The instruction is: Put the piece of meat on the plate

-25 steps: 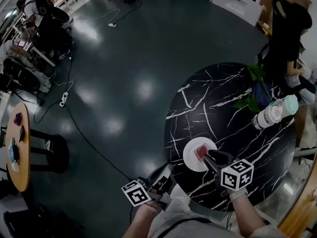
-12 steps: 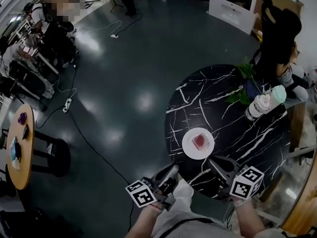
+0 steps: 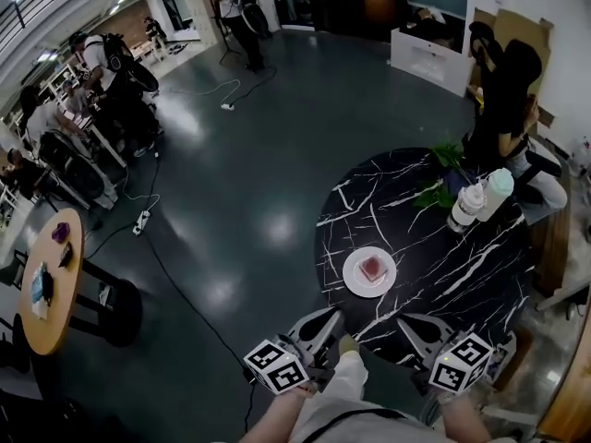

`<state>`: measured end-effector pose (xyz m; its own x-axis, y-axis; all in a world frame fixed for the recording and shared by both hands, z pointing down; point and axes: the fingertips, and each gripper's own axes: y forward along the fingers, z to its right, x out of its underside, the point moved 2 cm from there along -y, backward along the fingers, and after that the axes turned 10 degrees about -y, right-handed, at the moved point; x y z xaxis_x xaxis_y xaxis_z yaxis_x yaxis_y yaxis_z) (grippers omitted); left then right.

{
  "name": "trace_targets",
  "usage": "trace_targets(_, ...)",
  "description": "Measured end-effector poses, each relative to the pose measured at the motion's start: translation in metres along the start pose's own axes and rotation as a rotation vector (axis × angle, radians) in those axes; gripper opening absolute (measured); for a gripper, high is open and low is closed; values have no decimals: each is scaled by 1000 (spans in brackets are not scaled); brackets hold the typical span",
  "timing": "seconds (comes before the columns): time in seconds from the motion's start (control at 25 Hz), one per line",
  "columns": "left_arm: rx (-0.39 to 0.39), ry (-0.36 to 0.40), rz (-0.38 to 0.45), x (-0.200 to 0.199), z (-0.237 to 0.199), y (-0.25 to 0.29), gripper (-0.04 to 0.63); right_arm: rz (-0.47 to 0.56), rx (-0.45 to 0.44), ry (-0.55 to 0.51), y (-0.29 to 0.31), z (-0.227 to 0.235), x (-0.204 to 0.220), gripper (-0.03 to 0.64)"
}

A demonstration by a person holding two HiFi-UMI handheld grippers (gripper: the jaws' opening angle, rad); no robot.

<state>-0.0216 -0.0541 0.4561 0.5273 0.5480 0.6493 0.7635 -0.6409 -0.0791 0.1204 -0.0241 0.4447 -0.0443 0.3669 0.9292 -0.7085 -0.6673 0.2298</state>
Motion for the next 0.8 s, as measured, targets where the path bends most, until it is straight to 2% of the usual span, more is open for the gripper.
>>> trace_targets(0.28, 30, 10, -27, 10, 18, -2, 9, 31, 15, -17, -21, -11, -7, 14)
trace_targets(0.56, -2, 8, -31, 14, 18, -11, 9, 30, -22, -17, -20, -25, -6, 13)
trace_targets(0.8, -29, 3, -50, 21, 15, -15, 9, 38, -34, 33, -17, -28, -4, 14)
